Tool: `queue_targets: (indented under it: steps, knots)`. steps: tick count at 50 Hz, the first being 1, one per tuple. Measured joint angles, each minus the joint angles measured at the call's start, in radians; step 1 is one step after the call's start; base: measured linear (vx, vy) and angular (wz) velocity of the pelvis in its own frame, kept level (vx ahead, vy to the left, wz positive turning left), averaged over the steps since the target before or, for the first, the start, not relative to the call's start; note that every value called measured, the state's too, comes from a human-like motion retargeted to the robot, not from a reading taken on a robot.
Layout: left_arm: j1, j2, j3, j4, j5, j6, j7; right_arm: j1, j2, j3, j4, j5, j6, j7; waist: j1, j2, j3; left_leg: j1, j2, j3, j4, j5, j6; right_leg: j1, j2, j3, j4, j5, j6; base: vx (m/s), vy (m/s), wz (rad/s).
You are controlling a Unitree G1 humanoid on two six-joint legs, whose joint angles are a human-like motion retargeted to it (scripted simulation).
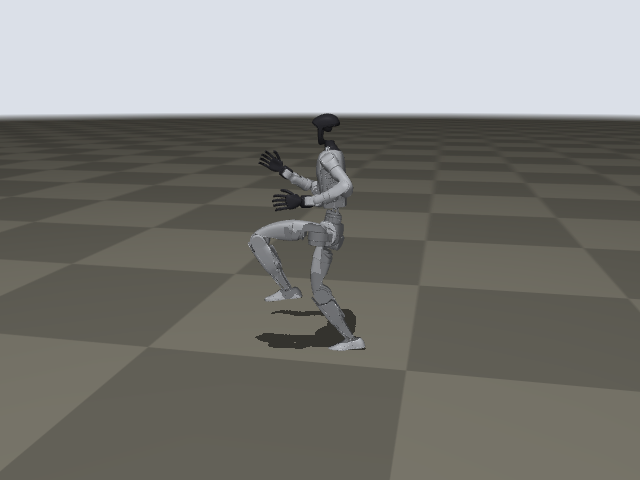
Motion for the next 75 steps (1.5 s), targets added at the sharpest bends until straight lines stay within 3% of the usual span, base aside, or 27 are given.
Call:
queue_targets:
  steps: [5, 8, 11, 13, 15, 17, 18, 20, 22, 25, 28, 33, 35, 36, 40, 43, 46, 49, 53, 57, 62, 65, 67, 70, 72, 73, 75]
  knots:
    - [0.272, 0.213, 0.08, 0.058, -0.067, 0.024, -0.15, -0.156, -0.04, 0.04, -0.322, -0.126, 0.035, -0.023, 0.215, -0.011, -0.144, 0.418, -0.062, 0.122, -0.714, 0.074, -0.113, 0.293, -0.036, -0.049, -0.535, 0.651, 0.139, 0.99, 0.12, 0.35]
    - [0.45, 0.283, 0.181, 0.022, -0.054, 0.045, -0.132, -0.162, -0.07, 0.064, -0.464, -0.109, 0.008, -0.095, 0.247, 0.077, -0.248, 0.766, 0.0, 0.135, -1.149, 0.311, -0.194, 0.303, 0.022, -0.309, -0.351, 0.606, 0.024, 1.02, 0.15, 0.45]
    - [0.452, 0.268, 0.232, 0.025, -0.035, 0.072, -0.143, -0.187, -0.133, 0.049, -0.531, -0.097, -0.032, -0.161, 0.174, 0.151, -0.261, 1.071, 0.043, 0.235, -1.547, 0.504, -0.3, 0.152, 0.04, -0.488, 0.184, 0.429, -0.07, 0.91, 0.11, 1.44]
    - [0.329, 0.244, 0.193, 0.071, 0.006, 0.082, -0.139, -0.172, -0.16, 0.042, -0.534, -0.056, -0.065, -0.166, 0.108, 0.161, -0.281, 1.175, 0.059, 0.403, -1.74, 0.631, -0.351, -0.069, 0.083, -0.504, 0.577, 0.315, -0.082, 0.79, -0.03, 1.97]
    - [0.233, 0.21, 0.171, 0.06, 0.064, 0.067, -0.113, -0.094, -0.167, 0.04, -0.529, -0.064, -0.076, -0.143, 0.038, 0.164, -0.31, 1.23, 0.054, 0.539, -1.861, 0.696, -0.403, -0.317, 0.106, -0.53, 0.931, 0.267, -0.026, 0.72, -0.12, 1.96]
    - [0.122, 0.14, 0.169, 0.016, 0.126, 0.057, -0.076, -0.005, -0.196, 0.024, -0.523, -0.103, -0.072, -0.104, -0.032, 0.18, -0.31, 1.209, 0.006, 0.442, -1.895, 0.503, -0.397, -0.559, 0.077, -0.543, 1.24, 0.167, -0.061, 0.54, -0.11, 1.82]
    - [0.04, 0.089, 0.163, -0.001, 0.148, 0.06, -0.047, 0.022, -0.224, 0.015, -0.513, -0.126, -0.069, -0.084, -0.065, 0.182, -0.29, 1.177, -0.026, 0.37, -1.885, 0.361, -0.345, -0.699, 0.077, -0.517, 1.383, 0.099, -0.097, 0.35, -0.19, 1.94]
    - [-0.19, -0.011, 0.127, -0.016, 0.119, 0.071, 0.044, 0.065, -0.292, 0.012, -0.432, -0.25, -0.046, -0.09, -0.138, 0.148, -0.185, 1.092, -0.067, 0.271, -1.711, 0.084, -0.188, -0.963, 0.133, -0.418, 1.594, 0.033, -0.076, 0.24, -0.34, 2.44]
    - [-0.505, -0.079, 0.067, 0.014, 0.115, 0.073, 0.115, 0.139, -0.339, 0.064, -0.212, -0.36, -0.006, -0.149, -0.191, 0.144, -0.051, 0.968, -0.005, 0.173, -1.306, -0.148, -0.079, -1.137, 0.241, -0.342, 1.661, 0.014, -0.061, 0.28, -0.36, 2.73]
    - [-1.002, -0.119, -0.032, 0.011, 0.208, 0.037, 0.122, 0.313, -0.372, 0.078, 0.114, -0.218, -0.024, -0.109, -0.229, 0.212, 0.055, 0.908, 0.03, 0.008, -1.041, -0.241, -0.122, -1.295, 0.385, -0.256, 1.543, -0.028, -0.03, 0.39, -0.08, 2.71]
    - [-1.385, -0.087, -0.067, -0.111, 0.36, 0.043, 0.204, 0.608, -0.483, -0.141, 0.067, -0.217, -0.106, -0.069, -0.321, 0.268, 0.049, 0.999, -0.066, -0.177, -1.216, -0.105, -0.211, -1.271, 0.471, -0.19, 1.28, -0.021, 0.055, 0.46, 0.09, 3.47]
    - [-1.68, -0.051, -0.097, -0.214, 0.37, 0.051, 0.232, 1.147, -0.372, -0.462, 0.046, -0.029, -0.054, 0.208, -0.478, 0.333, -0.132, 1.162, -0.149, -0.505, -1.746, 0.551, -0.441, -1.025, 0.342, -0.172, 0.62, 0.253, 0.08, 0.48, 0.14, 3.91]
    - [-1.727, -0.076, -0.129, -0.206, 0.252, 0.003, 0.184, 1.289, -0.301, -0.497, 0.095, -0.007, -0.008, 0.302, -0.493, 0.308, -0.219, 1.149, -0.151, -0.454, -1.795, 0.662, -0.476, -0.886, 0.285, -0.11, 0.29, 0.427, 0.121, 0.48, 0.01, 4.03]
    - [-1.735, -0.098, -0.132, -0.19, 0.173, -0.024, 0.167, 1.329, -0.265, -0.486, 0.116, 0.016, 0.013, 0.314, -0.506, 0.274, -0.241, 1.123, -0.163, -0.363, -1.721, 0.615, -0.434, -0.791, 0.245, -0.04, 0.126, 0.492, 0.15, 0.5, -0.05, 4.66]
    - [-1.648, -0.202, -0.131, -0.112, -0.035, -0.081, 0.184, 1.37, -0.163, -0.334, 0.183, 0.085, 0.076, 0.227, -0.596, 0.119, -0.206, 1.049, -0.18, -0.106, -1.173, 0.316, -0.214, -0.335, 0.024, 0.17, -0.439, 0.638, 0.176, 0.53, -0.12, 5.25]
    - [-1.443, -0.292, -0.167, -0.091, -0.071, -0.056, 0.15, 1.334, -0.194, -0.252, 0.199, 0.018, 0.099, 0.166, -0.622, 0.049, -0.173, 0.919, -0.159, -0.059, -0.661, 0.129, -0.074, -0.108, -0.114, 0.079, -0.604, 0.712, 0.192, 0.44, -0.2, 4.43]
    - [-1.212, -0.304, -0.202, -0.079, -0.049, 0.002, 0.045, 1.293, -0.235, -0.256, 0.2, 0.024, 0.094, 0.136, -0.547, 0.06, -0.127, 0.703, -0.154, -0.106, -0.176, -0.049, -0.059, 0.01, -0.121, -0.081, -0.503, 0.353, 0.096, 0.26, -0.21, 2.8]
    - [-0.966, -0.252, -0.186, -0.041, 0.053, 0.04, 0.003, 1.041, -0.271, -0.207, 0.297, 0.089, 0.056, 0.035, -0.403, 0.09, -0.045, 0.402, -0.162, -0.108, 0.202, -0.203, -0.067, -0.082, -0.081, -0.141, -0.168, -0.029, 0.022, 0.04, -0.19, 1.01]
    - [-0.437, -0.257, -0.062, 0.014, -0.08, -0.033, 0.021, 0.366, -0.291, -0.085, 0.296, -0.016, 0.016, -0.084, -0.251, 0.052, 0.079, 0.083, -0.175, -0.051, 0.381, -0.252, -0.091, -0.186, -0.113, -0.107, 0.115, -0.127, 0.027, 0.12, 0.01, -0.21]
    - [0.056, -0.081, 0.104, -0.125, -0.241, -0.11, 0.006, -0.049, -0.159, -0.162, -0.035, -0.004, -0.008, -0.084, -0.028, -0.058, 0.011, -0.021, -0.076, -0.03, 0.266, -0.218, -0.047, -0.066, -0.228, -0.093, -0.159, 0.066, 0.059, 0.42, 0.15, 0.1]
    - [0.349, 0.196, 0.256, -0.224, -0.263, -0.065, -0.07, -0.071, -0.271, -0.174, -0.611, -0.087, 0.015, 0.053, 0.15, -0.17, -0.178, 0.128, 0.003, 0.002, -0.224, -0.034, 0.003, 0.067, -0.315, -0.207, -0.607, 0.696, 0.199, 0.59, 0.31, 1.24]
    - [0.566, 0.134, 0.391, -0.358, -0.27, -0.035, -0.074, -0.039, -0.295, -0.073, -0.742, 0.048, -0.025, 0.05, 0.092, -0.093, -0.258, 0.383, 0.033, -0.087, -0.581, 0.156, -0.105, 0.06, -0.212, -0.247, -0.387, 0.623, 0.144, 0.64, 0.41, 0.81]
    - [0.444, 0.09, 0.334, -0.341, -0.304, 0.005, -0.075, 0.009, -0.256, -0.046, -0.647, 0.214, -0.021, 0.12, 0.031, -0.037, -0.249, 0.573, 0.017, -0.144, -0.87, 0.284, -0.151, -0.044, -0.177, -0.307, -0.037, 0.524, 0.064, 0.56, 0.4, 0.87]
    - [0.253, 0.061, 0.239, -0.33, -0.268, 0.029, -0.095, 0.23, -0.195, -0.108, -0.492, 0.36, -0.002, 0.207, -0.008, 0.029, -0.235, 0.882, 0.089, -0.099, -1.252, 0.451, -0.257, -0.235, -0.11, -0.33, 0.523, 0.411, 0.038, 0.59, 0.32, 0.73]
    - [0.082, 0.025, 0.156, -0.289, -0.171, 0.053, -0.091, 0.364, -0.171, -0.162, -0.372, 0.255, 0.016, 0.182, -0.022, 0.077, -0.239, 1.067, 0.115, -0.071, -1.525, 0.611, -0.353, -0.405, 0.046, -0.302, 0.836, 0.347, 0.014, 0.5, 0.22, 0.65]
    - [0.01, -0.001, 0.132, -0.271, -0.107, 0.056, -0.092, 0.421, -0.162, -0.176, -0.316, 0.19, 0.016, 0.158, -0.034, 0.106, -0.239, 1.138, 0.135, -0.079, -1.599, 0.597, -0.417, -0.501, 0.156, -0.305, 0.988, 0.324, 0.032, 0.46, 0.1, 0.56]
    - [-0.147, -0.078, 0.079, -0.216, 0.022, 0.061, -0.092, 0.5, -0.16, -0.18, -0.198, 0.088, 0.012, 0.117, -0.06, 0.14, -0.219, 1.252, 0.146, -0.087, -1.658, 0.336, -0.449, -0.718, 0.306, -0.369, 1.288, 0.291, 0.037, 0.4, 0.01, 0.58]
